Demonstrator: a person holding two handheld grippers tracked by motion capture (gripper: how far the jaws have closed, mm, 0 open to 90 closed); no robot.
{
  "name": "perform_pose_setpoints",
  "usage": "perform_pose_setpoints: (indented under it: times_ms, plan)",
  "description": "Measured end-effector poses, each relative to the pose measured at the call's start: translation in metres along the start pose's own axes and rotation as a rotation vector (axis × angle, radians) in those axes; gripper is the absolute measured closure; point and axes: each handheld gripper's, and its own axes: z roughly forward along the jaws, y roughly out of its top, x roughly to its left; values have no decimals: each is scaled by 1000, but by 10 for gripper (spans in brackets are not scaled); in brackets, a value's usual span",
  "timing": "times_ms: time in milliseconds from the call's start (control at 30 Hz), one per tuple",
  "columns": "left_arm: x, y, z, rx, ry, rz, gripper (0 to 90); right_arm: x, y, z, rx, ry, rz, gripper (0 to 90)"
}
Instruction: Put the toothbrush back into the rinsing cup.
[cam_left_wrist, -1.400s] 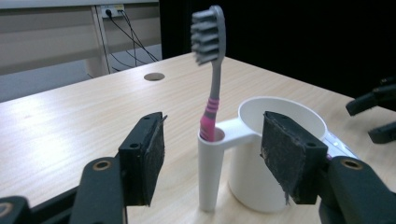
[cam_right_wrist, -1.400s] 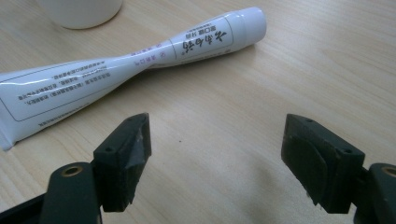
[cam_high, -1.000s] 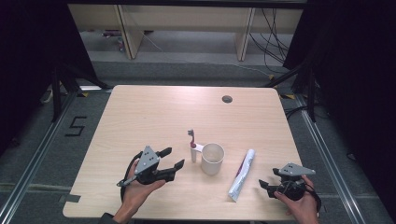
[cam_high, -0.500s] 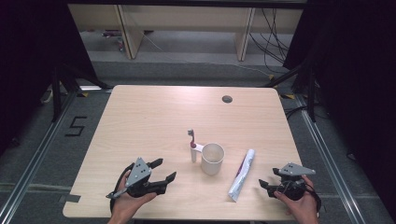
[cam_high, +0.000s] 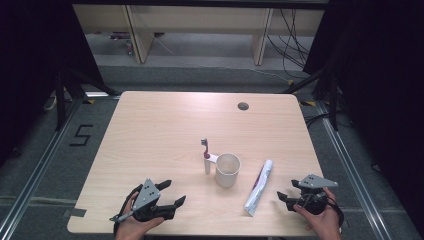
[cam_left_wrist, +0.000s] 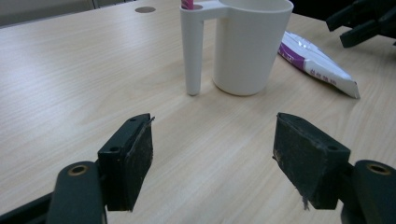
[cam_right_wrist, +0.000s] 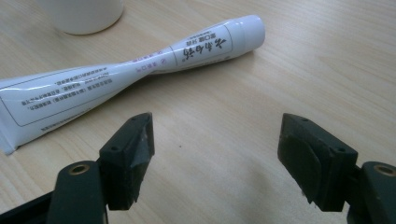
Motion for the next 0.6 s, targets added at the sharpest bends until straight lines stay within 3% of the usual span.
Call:
perform_pose_setpoints:
  times_ms: [67, 167, 200, 233, 267, 300, 367, 400, 600]
  plan:
    - [-1, -3, -2, 7, -2, 3, 271, 0, 1, -1, -1, -5, -2, 290]
    - [-3, -6, -3, 13, 3, 5, 262, 2, 1, -2, 0, 9, 47, 300]
    - [-3, -7, -4, 17, 4, 0, 259, -1, 2, -1, -15, 6, 6, 310]
    - [-4, -9, -4, 18, 6, -7, 257, -1, 3, -2, -18, -8, -3, 316]
    - [-4, -11, -4, 21, 7, -6, 256, 1, 4, -3, -6, 0, 32, 322]
    - [-5, -12, -4, 32, 11, -6, 255, -1, 5, -2, -25, 2, -5, 330]
    - [-6, -14, -4, 41, 14, 3, 253, 1, 6, -3, -21, -2, 28, 347]
    - [-6, -14, -5, 47, 18, 5, 251, -3, 7, -3, -39, -18, -20, 359]
    - [-10, -18, -5, 61, 9, 0, 246, -3, 13, -2, -51, -5, -6, 430]
